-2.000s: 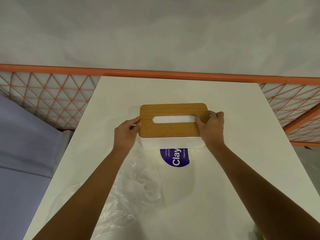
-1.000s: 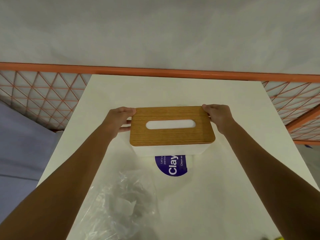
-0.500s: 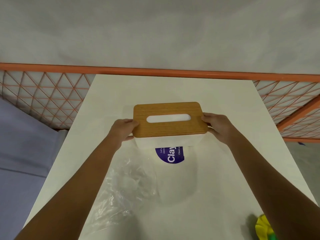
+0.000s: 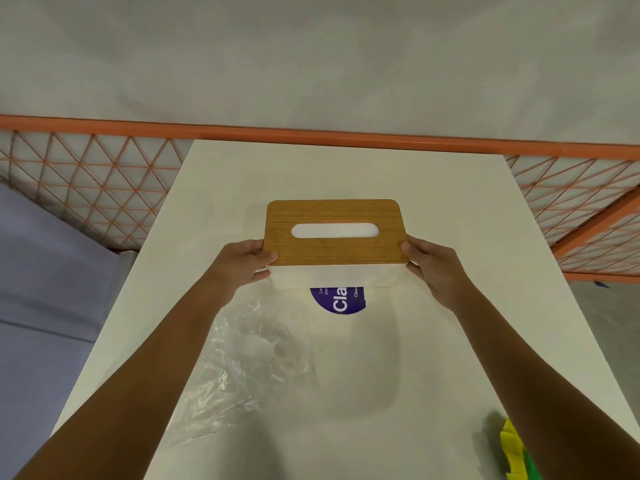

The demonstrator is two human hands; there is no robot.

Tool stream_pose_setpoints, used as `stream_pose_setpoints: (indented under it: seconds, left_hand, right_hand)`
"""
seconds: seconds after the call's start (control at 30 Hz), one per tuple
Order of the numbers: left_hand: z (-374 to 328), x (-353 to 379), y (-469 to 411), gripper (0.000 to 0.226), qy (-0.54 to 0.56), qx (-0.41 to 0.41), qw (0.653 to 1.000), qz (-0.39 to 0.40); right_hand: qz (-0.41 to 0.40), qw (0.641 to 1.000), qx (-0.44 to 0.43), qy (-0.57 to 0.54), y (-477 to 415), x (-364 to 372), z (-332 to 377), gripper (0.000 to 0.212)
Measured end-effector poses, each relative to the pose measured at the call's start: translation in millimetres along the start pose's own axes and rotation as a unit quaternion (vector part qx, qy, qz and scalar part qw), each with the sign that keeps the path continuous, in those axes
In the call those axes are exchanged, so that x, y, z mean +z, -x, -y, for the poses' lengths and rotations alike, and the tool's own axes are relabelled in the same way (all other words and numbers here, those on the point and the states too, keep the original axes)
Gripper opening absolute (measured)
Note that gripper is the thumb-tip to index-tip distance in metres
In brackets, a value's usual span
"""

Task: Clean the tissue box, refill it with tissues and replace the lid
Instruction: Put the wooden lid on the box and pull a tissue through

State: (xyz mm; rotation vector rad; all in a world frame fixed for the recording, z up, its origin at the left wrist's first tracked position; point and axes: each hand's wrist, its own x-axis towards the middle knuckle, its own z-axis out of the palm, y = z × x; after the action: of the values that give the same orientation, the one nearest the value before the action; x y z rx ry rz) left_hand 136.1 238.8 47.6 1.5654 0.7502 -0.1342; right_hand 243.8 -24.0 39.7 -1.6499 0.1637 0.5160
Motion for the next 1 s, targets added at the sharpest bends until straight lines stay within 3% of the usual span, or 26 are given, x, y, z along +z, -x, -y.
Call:
stream_pose_setpoints:
  seconds: [0.23,0.4,0.47,0.57,0.73,0.87,1.0]
  left_hand:
    - [-3.8,-0.8,1.4,0.037,-0.004,-0.01,1.0,-0.012]
    - [-13.0,1.6,-0.8,0.046,-0.162,0.004,0.986,-0.048]
    - [-17.1,6.6,0.1,0.05,-0.277,0.062,0.953,-0.104]
    - [-23.8,20.5,0.4,0.04,-0.427,0.181,0.874,-0.144]
    - [-37.1,43.7,-16.4,0.03,-0.479,0.269,0.835,-0.039]
    - [-46.6,56.9,-32.7,0.032,-0.543,0.311,0.778,0.058]
    - [-55.8,64.3,-46.4,0.034,-0.607,0.329,0.716,0.098]
  right_hand:
    - [-0.027,1.0,0.007,0.012,-3.3,3.1,2.3,0.039]
    - [-0.03,0.997,0.036,0.065,-10.4,1.9,13.9,0.034]
    - [-0.034,0.993,0.039,0.11,-14.8,4.1,21.3,0.037]
    - [-0.05,0.969,-0.004,0.241,-24.1,10.4,29.6,0.045]
    - [-0.056,0.935,-0.092,0.337,-37.9,27.8,40.2,0.05]
    - [-0.05,0.894,-0.159,0.415,-47.9,37.8,39.1,0.046]
    - [-0.026,0.854,-0.213,0.473,-54.4,41.6,33.4,0.04]
